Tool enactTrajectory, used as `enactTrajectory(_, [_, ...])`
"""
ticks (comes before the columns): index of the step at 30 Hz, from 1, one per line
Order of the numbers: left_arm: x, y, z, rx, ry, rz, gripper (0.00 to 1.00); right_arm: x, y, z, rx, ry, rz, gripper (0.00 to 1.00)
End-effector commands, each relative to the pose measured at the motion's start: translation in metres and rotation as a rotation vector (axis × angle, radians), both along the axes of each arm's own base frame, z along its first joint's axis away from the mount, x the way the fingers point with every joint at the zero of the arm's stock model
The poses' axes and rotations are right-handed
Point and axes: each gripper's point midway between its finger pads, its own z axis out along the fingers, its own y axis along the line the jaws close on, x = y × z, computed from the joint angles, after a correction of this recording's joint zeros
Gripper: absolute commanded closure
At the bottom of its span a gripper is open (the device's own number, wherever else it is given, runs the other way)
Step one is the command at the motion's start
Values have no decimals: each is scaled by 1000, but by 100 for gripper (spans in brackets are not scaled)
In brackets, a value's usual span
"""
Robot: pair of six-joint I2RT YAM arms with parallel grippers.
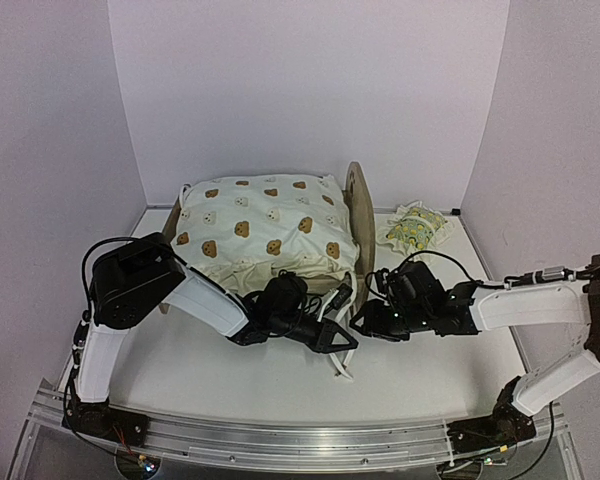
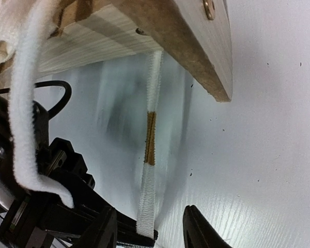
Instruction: Set up the pet bed
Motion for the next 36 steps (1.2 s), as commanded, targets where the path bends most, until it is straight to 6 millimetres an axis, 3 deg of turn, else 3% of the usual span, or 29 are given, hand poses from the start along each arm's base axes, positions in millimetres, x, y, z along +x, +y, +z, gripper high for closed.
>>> enactTrajectory(1, [-4, -10, 18, -58, -10, -44, 100, 7, 10, -3, 14, 13, -5, 59])
enactTrajectory(9, [-7, -9, 22, -77, -2, -55, 100, 3, 13, -17, -4, 51, 7, 68])
enactTrajectory(16, [-9, -9, 26, -90, 3, -61, 95, 4, 13, -17, 10, 39, 3, 95])
enactTrajectory(19, [-9, -6, 29, -86, -2, -55, 83, 3, 11, -18, 6, 37, 0, 100])
enactTrajectory(23, [-3, 5, 28, 2, -57, 16, 47, 4, 9, -13, 13, 22, -2, 100])
enactTrajectory(27, [4, 25, 21, 108, -100, 92, 32, 4, 8, -4, 25, 0, 0, 100])
enactTrajectory(30, [4, 36, 22, 165, -124, 117, 5, 4, 8, -1, 26, -7, 5, 100])
enactTrajectory(36, [7, 59, 25, 288, -222, 177, 0, 4, 13, 4, 29, -9, 30, 100])
